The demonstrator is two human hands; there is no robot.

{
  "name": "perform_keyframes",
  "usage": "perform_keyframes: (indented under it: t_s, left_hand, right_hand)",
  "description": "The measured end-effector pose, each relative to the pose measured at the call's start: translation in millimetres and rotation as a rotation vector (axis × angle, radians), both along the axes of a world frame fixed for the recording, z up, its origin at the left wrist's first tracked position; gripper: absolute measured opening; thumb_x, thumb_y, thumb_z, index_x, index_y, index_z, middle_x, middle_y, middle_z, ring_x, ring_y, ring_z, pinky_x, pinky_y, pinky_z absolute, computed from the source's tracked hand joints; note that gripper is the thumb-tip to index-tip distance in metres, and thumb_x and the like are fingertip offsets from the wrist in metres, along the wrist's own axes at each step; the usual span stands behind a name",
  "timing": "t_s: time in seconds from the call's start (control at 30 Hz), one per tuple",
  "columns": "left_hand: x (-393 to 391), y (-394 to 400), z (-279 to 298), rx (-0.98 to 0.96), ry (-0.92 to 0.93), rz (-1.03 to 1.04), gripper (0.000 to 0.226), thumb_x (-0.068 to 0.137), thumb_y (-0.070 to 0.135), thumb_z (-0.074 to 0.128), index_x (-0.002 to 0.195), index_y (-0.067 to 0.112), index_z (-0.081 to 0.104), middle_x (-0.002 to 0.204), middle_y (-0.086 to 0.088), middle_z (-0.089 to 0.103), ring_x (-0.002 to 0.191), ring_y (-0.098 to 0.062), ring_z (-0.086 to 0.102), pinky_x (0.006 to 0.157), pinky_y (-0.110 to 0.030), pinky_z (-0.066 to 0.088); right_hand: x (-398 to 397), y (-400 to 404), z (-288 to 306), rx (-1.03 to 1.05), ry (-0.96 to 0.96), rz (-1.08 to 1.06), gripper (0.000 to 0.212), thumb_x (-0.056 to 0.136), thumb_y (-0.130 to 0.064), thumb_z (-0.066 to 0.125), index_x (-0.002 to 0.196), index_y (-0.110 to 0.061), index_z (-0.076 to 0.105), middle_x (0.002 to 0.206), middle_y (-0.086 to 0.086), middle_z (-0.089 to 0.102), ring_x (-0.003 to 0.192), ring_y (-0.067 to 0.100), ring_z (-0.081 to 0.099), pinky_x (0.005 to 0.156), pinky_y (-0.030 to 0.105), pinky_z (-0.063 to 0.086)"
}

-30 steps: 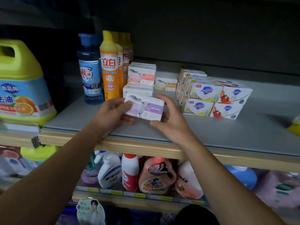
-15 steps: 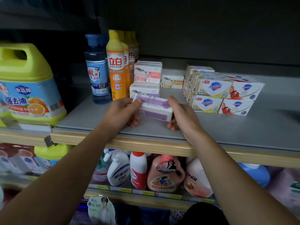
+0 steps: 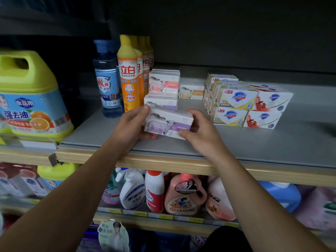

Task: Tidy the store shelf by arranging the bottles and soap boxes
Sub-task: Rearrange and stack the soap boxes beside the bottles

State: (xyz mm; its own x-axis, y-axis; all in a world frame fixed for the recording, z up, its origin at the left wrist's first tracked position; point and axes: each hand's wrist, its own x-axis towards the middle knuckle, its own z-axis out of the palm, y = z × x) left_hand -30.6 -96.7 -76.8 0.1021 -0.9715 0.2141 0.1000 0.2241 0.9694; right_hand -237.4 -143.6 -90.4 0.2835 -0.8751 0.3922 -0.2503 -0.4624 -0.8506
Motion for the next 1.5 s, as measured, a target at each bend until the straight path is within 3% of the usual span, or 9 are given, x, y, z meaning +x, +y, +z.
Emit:
perform_keyframes:
  t_s: [0.17, 0.27, 0.5, 0.67, 0.87, 1.07, 1.17, 1.33, 1.5]
  left_hand:
    - [2.0, -1.4, 0.1, 0.011, 0.108, 0.014, 0.031, 0.090, 0.023, 0.062, 0.114, 0.004, 0.066, 0.116, -0.017, 0.069, 0.105, -0.034, 0.067, 0.081, -0.051, 0.058]
    - [3.1, 0.9, 0.0, -0.037, 0.109, -0.019, 0.024, 0.093, 0.005, 0.055, 0.113, 0.007, 0.069, 0.117, -0.014, 0.069, 0.111, -0.031, 0.065, 0.089, -0.046, 0.056]
    - [4.5, 3.3, -2.0, -0.120, -0.026, 0.020, 0.039, 0.074, 0.026, 0.072, 0.113, 0.018, 0.072, 0.125, -0.005, 0.066, 0.117, -0.021, 0.061, 0.097, -0.037, 0.052]
    - [0.4, 2.5, -1.7, -0.081, -0.051, 0.074, 0.028, 0.085, 0.032, 0.064, 0.104, 0.014, 0.072, 0.111, -0.006, 0.072, 0.111, -0.026, 0.065, 0.095, -0.045, 0.052]
    - [-2.3, -0.2, -4.0, -0.149, -0.400, 0.126, 0.023, 0.089, 0.021, 0.068, 0.111, 0.026, 0.066, 0.108, 0.017, 0.071, 0.103, 0.001, 0.064, 0.088, -0.021, 0.054]
    - [-5.2, -4.9, -6.7, -0.133, -0.567, 0.154, 0.025, 0.091, 0.020, 0.065, 0.114, 0.029, 0.060, 0.113, 0.008, 0.069, 0.105, -0.011, 0.066, 0.097, -0.041, 0.052]
    - [3.8, -3.2, -4.1, -0.096, -0.703, 0.114, 0.039, 0.089, 0.029, 0.067, 0.126, 0.031, 0.056, 0.119, 0.012, 0.066, 0.108, -0.009, 0.063, 0.095, -0.033, 0.051]
    - [40.8, 9.2, -6.3, -0.011, -1.296, 0.282, 0.056, 0.087, 0.052, 0.060, 0.135, 0.024, 0.053, 0.130, -0.003, 0.062, 0.116, -0.024, 0.057, 0.093, -0.033, 0.045]
    - [45.6, 5.5, -22.1, -0.051, -1.417, 0.289, 0.053, 0.093, 0.058, 0.043, 0.135, 0.027, 0.056, 0.140, 0.003, 0.055, 0.128, -0.021, 0.049, 0.105, -0.034, 0.038]
  right_hand:
    - [1.7, 6.3, 2.0, -0.131, 0.029, -0.045, 0.048, 0.078, -0.005, 0.076, 0.110, -0.030, 0.052, 0.096, -0.019, 0.063, 0.077, 0.004, 0.061, 0.072, 0.023, 0.050]
    - [1.5, 8.5, 3.7, -0.184, 0.035, -0.042, 0.051, 0.079, 0.001, 0.070, 0.102, -0.039, 0.049, 0.100, -0.019, 0.060, 0.068, 0.003, 0.059, 0.065, 0.019, 0.046]
    - [3.5, 14.6, 5.9, -0.290, 0.045, -0.026, 0.050, 0.079, 0.003, 0.067, 0.109, -0.034, 0.050, 0.116, -0.011, 0.058, 0.086, 0.006, 0.062, 0.076, 0.025, 0.053]
    - [1.8, 13.8, 4.8, -0.276, 0.053, -0.048, 0.042, 0.083, -0.011, 0.071, 0.119, -0.026, 0.055, 0.104, -0.015, 0.062, 0.063, 0.011, 0.055, 0.060, 0.021, 0.046]
    - [2.3, 9.3, 2.9, -0.248, 0.140, -0.159, 0.033, 0.090, -0.017, 0.064, 0.122, -0.021, 0.057, 0.094, -0.008, 0.062, 0.079, 0.009, 0.058, 0.073, 0.026, 0.045]
    - [3.7, 5.7, 5.4, -0.207, 0.235, -0.242, 0.042, 0.087, -0.022, 0.066, 0.128, -0.018, 0.056, 0.113, -0.001, 0.058, 0.107, 0.023, 0.058, 0.092, 0.030, 0.045]
    - [8.2, 6.4, 10.7, -0.334, 0.391, -0.212, 0.053, 0.082, -0.027, 0.069, 0.133, -0.020, 0.055, 0.128, 0.000, 0.054, 0.120, 0.022, 0.048, 0.101, 0.028, 0.037]
    - [21.4, -4.0, 29.4, -0.461, 0.756, -0.117, 0.061, 0.085, -0.044, 0.069, 0.140, -0.026, 0.050, 0.135, 0.000, 0.055, 0.121, 0.026, 0.047, 0.098, 0.034, 0.036]
    - [30.5, -20.9, 48.9, -0.474, 0.716, -0.127, 0.058, 0.083, -0.039, 0.071, 0.137, -0.027, 0.053, 0.133, -0.002, 0.055, 0.122, 0.023, 0.046, 0.096, 0.033, 0.038]
